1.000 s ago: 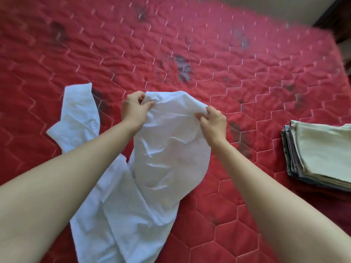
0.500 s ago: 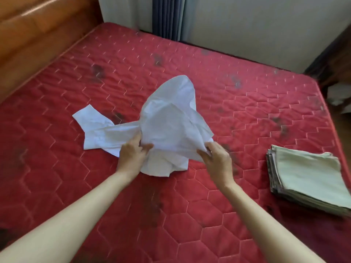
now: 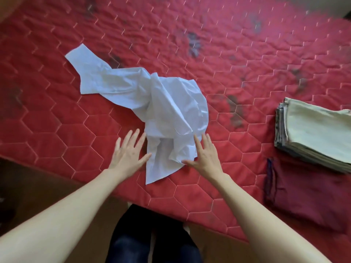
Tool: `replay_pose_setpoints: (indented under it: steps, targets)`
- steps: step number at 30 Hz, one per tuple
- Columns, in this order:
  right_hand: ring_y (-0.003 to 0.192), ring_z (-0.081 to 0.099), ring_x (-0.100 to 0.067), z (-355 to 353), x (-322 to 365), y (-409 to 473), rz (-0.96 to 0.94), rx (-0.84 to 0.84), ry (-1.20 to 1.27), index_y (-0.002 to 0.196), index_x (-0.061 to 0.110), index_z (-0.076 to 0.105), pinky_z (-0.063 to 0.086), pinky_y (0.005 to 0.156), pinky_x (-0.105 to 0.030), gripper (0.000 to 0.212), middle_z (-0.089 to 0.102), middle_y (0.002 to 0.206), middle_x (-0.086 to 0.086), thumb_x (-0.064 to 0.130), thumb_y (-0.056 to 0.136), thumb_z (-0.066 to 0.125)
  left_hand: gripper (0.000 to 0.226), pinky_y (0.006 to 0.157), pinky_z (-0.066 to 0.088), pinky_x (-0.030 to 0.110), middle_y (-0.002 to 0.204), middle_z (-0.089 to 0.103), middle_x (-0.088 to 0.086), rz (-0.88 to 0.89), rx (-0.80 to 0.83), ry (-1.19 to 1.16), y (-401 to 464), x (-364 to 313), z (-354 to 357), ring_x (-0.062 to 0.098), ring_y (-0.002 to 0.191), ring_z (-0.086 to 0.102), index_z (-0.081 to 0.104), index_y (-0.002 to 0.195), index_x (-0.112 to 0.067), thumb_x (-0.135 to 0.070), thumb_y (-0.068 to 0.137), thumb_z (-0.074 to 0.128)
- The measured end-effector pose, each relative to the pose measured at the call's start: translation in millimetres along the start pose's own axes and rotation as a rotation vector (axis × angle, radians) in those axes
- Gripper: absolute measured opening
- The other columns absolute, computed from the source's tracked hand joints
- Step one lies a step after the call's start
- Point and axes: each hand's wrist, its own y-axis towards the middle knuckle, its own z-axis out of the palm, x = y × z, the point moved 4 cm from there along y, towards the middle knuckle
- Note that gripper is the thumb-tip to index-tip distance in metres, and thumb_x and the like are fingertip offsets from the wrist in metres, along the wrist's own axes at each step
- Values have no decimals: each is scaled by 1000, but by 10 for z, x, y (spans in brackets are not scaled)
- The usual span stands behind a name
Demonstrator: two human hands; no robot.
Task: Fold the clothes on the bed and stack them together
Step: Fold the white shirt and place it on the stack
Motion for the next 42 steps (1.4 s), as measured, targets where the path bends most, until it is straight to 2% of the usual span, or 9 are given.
replay_pose_setpoints:
  steps: [11, 18, 23, 25, 27, 29, 31, 36, 42]
  targets:
    - [149, 3, -24, -467, 620, 1774, -34, -116, 17, 153, 22, 20, 11, 119, -45, 69, 9, 162, -8, 57, 96, 38, 61, 117, 4, 48, 163, 6, -1, 87, -85, -9, 1801, 249, -757, 19, 149, -1, 11, 154, -27, -47, 101, 31]
    - [149, 7, -22, -312, 993, 3002, -53, -11, -129, 152, 26, 20, 8, 118, -51, 79, 21, 159, -3, 66, 89, 45, 58, 114, 13, 51, 161, 13, -3, 181, -31, 252, 2934, 936, -732, 20, 149, 7, 12, 154, -26, -41, 103, 34]
    - [131, 43, -23, -100, 1070, 3413, -55, 73, -108, 142, 25, 39, 18, 112, -48, 65, 54, 136, -2, 52, 87, 59, 65, 117, 6, 55, 162, 10, -3, 413, 93, 343, 3392, 987, -556, 22, 149, -1, 16, 152, -33, -50, 96, 44]
    - [95, 57, -29, -116, 1059, 3396, -41, -4, -41, 100, 23, 59, 33, 81, -34, 18, 65, 90, 0, 37, 88, 60, 54, 118, 2, 53, 160, 20, -2, 477, 154, 380, 3464, 941, -531, 21, 149, 1, 37, 145, -32, -49, 96, 48]
    - [67, 46, -28, -190, 1059, 3243, -46, -155, 35, 67, 18, 40, 26, 60, -32, 29, 44, 59, 4, 22, 88, 59, 28, 118, 13, 48, 138, 53, 7, 579, 80, 305, 3428, 833, -568, 24, 142, 30, 64, 117, -18, -35, 96, 55]
    - [59, 48, -30, -273, 1026, 3015, -96, -339, 62, 66, 11, 50, 30, 56, -32, 22, 49, 57, -3, 10, 83, 64, 16, 99, 44, 46, 78, 67, 12, 757, -277, 223, 3247, 731, -694, 28, 90, 66, 67, 75, -6, -16, 87, 69]
    - [63, 58, -31, -335, 1010, 2693, -179, -463, 24, 77, 5, 66, 39, 64, -34, 4, 61, 65, -7, 2, 77, 68, 26, 82, 54, 41, 54, 54, 6, 781, -553, 171, 2987, 770, -808, 26, 56, 59, 61, 62, -8, -13, 84, 72]
    - [71, 65, -27, -350, 922, 1895, -253, -548, 25, 82, 3, 71, 45, 74, -31, 11, 68, 73, -4, -6, 75, 71, 17, 89, 53, 44, 56, 55, 1, 659, -632, 139, 2149, 820, -760, 24, 56, 56, 70, 69, -14, -8, 84, 68]
    - [78, 70, -20, -66, 752, 995, -220, -503, -34, 82, 9, 72, 48, 83, -30, 14, 72, 81, 1, -4, 80, 66, 13, 88, 51, 45, 67, 65, 1, 499, -492, 88, 1153, 939, -303, 25, 60, 62, 73, 76, -14, -7, 86, 68]
